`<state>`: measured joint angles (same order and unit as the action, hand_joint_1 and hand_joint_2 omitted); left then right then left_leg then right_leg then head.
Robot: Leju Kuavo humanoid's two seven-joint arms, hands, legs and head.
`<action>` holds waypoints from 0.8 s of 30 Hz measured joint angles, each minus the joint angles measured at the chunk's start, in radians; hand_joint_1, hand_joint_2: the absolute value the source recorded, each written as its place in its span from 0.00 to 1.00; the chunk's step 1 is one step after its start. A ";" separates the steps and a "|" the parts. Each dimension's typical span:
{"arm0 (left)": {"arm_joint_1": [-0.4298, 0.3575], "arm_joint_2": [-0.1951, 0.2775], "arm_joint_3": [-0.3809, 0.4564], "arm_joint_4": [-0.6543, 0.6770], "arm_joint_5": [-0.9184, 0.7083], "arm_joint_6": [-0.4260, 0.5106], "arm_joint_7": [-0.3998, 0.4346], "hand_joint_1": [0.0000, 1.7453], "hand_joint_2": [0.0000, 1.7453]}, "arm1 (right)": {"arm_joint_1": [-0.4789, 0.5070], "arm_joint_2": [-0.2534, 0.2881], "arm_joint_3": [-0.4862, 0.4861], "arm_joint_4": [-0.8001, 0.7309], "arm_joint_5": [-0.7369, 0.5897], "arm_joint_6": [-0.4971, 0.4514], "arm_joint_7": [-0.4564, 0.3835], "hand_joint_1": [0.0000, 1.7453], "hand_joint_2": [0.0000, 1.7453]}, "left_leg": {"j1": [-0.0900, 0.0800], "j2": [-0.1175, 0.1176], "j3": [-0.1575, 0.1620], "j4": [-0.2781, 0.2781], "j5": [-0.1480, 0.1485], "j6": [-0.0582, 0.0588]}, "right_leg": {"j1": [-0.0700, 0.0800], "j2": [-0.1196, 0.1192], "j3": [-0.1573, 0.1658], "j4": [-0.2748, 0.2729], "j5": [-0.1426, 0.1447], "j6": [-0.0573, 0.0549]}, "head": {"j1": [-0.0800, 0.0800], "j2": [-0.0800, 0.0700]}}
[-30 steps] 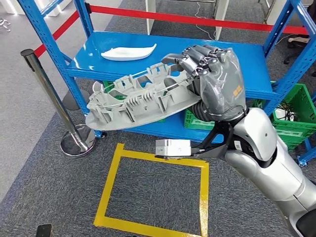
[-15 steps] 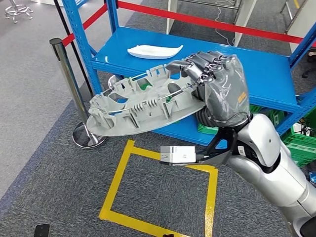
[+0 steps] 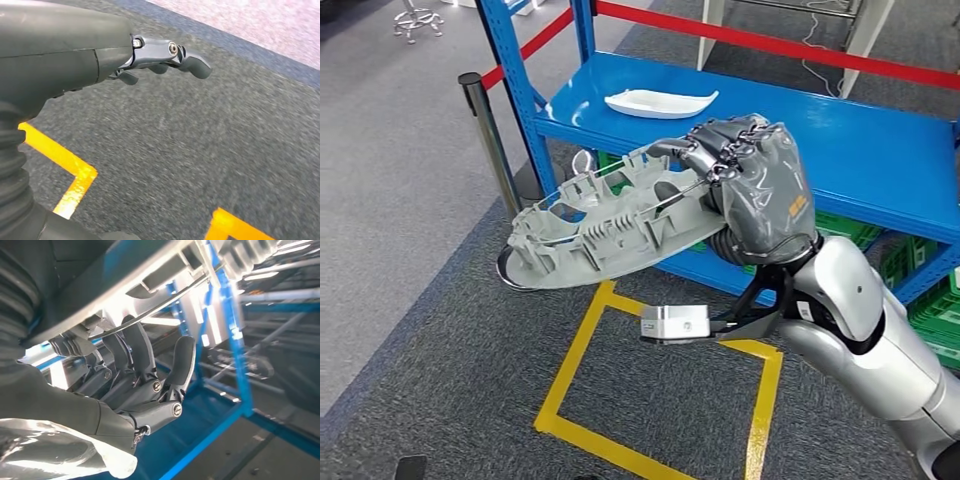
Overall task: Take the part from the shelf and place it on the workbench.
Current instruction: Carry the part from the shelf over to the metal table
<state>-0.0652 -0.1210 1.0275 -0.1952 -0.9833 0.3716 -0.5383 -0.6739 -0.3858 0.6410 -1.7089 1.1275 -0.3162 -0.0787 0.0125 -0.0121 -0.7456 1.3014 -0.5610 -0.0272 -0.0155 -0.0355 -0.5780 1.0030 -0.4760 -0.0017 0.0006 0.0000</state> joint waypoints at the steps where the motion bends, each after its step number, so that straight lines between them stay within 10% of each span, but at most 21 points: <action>1: 0.001 0.001 -0.002 0.000 -0.005 0.000 0.002 0.00 1.00 | 0.000 0.000 0.004 0.000 0.000 0.000 -0.001 1.00 1.00 | 0.000 0.004 0.020 -0.040 0.028 0.001 | 0.000 -0.010 0.001 0.001 -0.002 0.001 | 0.000 0.000; 5: 0.000 0.006 -0.007 0.000 -0.018 0.000 0.006 0.00 1.00 | -0.004 0.001 0.011 0.000 -0.001 0.000 -0.004 1.00 1.00 | -0.013 0.071 0.130 -0.266 0.114 0.020 | 0.010 -0.050 0.006 0.007 -0.012 0.016 | -0.001 0.000; 8: 0.004 0.007 -0.008 0.000 -0.021 -0.001 0.007 0.00 1.00 | -0.007 0.002 0.013 0.000 -0.001 0.000 -0.004 1.00 1.00 | -0.015 0.050 0.128 -0.278 0.116 0.042 | 0.013 -0.077 0.008 0.004 -0.017 0.030 | -0.002 0.000; 12: 0.006 0.008 -0.008 0.000 -0.023 0.000 0.014 0.00 1.00 | -0.007 0.003 0.015 0.000 -0.002 -0.001 -0.011 1.00 1.00 | -0.007 0.008 0.129 -0.286 0.125 0.062 | 0.007 0.012 -0.056 0.151 -0.107 0.044 | 0.005 0.000; 15: 0.007 0.010 -0.008 0.000 -0.025 0.000 0.019 0.00 1.00 | -0.007 0.003 0.025 0.000 -0.005 -0.002 -0.021 1.00 1.00 | -0.009 -0.029 0.128 -0.285 0.126 0.065 | 0.007 0.033 -0.131 0.298 -0.149 0.043 | 0.007 0.000; 19: 0.007 0.011 -0.008 0.000 -0.028 0.000 0.021 0.00 1.00 | -0.009 0.003 0.029 0.000 -0.007 -0.003 -0.025 1.00 1.00 | -0.008 -0.083 0.126 -0.281 0.128 0.061 | 0.004 0.083 -0.035 0.081 -0.026 0.025 | 0.006 0.000; 21: 0.007 0.012 -0.008 0.000 -0.029 0.001 0.021 0.00 1.00 | -0.013 0.003 0.029 0.000 -0.007 -0.005 -0.025 1.00 1.00 | -0.004 -0.105 0.117 -0.279 0.133 0.050 | 0.004 0.113 0.000 0.013 -0.010 0.019 | 0.005 0.000; 24: 0.011 0.015 -0.008 0.000 -0.032 0.002 0.024 0.00 1.00 | -0.023 0.004 0.032 0.000 -0.007 -0.007 -0.026 1.00 1.00 | -0.002 -0.115 0.106 -0.278 0.137 0.029 | 0.002 0.085 0.010 -0.002 -0.007 0.014 | 0.004 0.000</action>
<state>-0.0545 -0.1065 1.0196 -0.1948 -1.0150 0.3737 -0.5141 -0.6972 -0.3818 0.6725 -1.7087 1.1204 -0.3237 -0.1046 0.0107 -0.1273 -0.6399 1.0230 -0.4240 0.0022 -0.0131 0.0491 -0.5678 1.0012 -0.4829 0.0120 0.0046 0.0000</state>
